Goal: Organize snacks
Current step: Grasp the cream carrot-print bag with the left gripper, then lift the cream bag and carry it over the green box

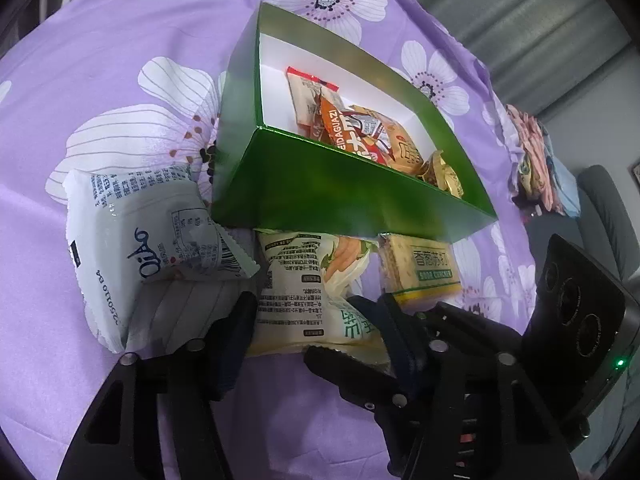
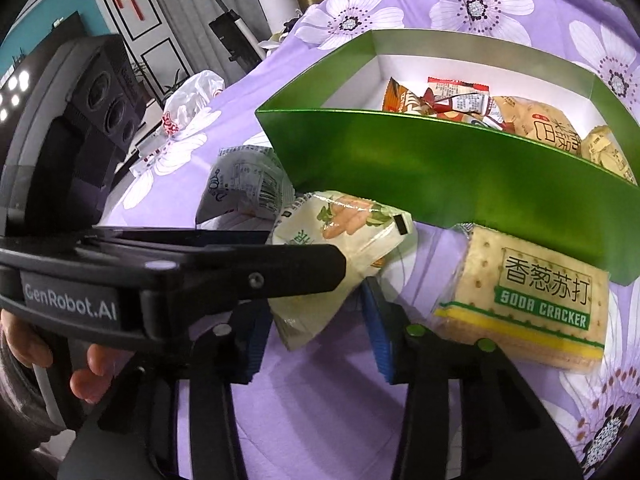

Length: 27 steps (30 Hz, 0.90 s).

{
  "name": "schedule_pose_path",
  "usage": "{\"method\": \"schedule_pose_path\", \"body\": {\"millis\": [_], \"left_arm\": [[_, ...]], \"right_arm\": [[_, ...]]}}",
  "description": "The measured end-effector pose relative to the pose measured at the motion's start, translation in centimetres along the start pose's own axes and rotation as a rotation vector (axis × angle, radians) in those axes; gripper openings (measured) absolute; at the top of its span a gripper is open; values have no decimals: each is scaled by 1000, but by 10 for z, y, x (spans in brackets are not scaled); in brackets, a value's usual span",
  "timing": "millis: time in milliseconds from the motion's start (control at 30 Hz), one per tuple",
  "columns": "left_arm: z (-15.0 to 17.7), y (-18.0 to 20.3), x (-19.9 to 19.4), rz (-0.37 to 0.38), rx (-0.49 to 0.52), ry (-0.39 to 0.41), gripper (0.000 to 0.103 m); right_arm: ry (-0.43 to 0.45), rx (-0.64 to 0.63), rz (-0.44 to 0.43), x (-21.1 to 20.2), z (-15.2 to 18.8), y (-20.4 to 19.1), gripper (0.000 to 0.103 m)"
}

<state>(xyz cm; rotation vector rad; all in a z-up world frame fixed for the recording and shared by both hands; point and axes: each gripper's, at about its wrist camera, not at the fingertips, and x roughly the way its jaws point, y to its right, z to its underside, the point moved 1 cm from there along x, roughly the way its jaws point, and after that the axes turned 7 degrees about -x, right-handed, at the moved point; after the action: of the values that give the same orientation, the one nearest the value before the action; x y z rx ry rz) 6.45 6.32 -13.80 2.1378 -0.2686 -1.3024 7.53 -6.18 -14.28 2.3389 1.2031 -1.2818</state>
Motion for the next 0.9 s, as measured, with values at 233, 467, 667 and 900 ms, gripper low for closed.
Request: {"method": "schedule_pose_path", "body": {"millis": [233, 467, 667, 900], "left_arm": [[4, 6, -5, -26, 28, 16, 53], [15, 24, -19, -61, 90, 48, 53], [26, 48, -34, -67, 142, 65, 53], [40, 82, -52, -60, 215, 94, 53]], "right_arm": [[2, -24, -6, 1, -1, -3, 26], [46, -23, -17, -17, 3, -10, 23], [101, -20, -7, -43, 10, -17, 23], [158, -12, 23, -79, 18, -24, 23]]}}
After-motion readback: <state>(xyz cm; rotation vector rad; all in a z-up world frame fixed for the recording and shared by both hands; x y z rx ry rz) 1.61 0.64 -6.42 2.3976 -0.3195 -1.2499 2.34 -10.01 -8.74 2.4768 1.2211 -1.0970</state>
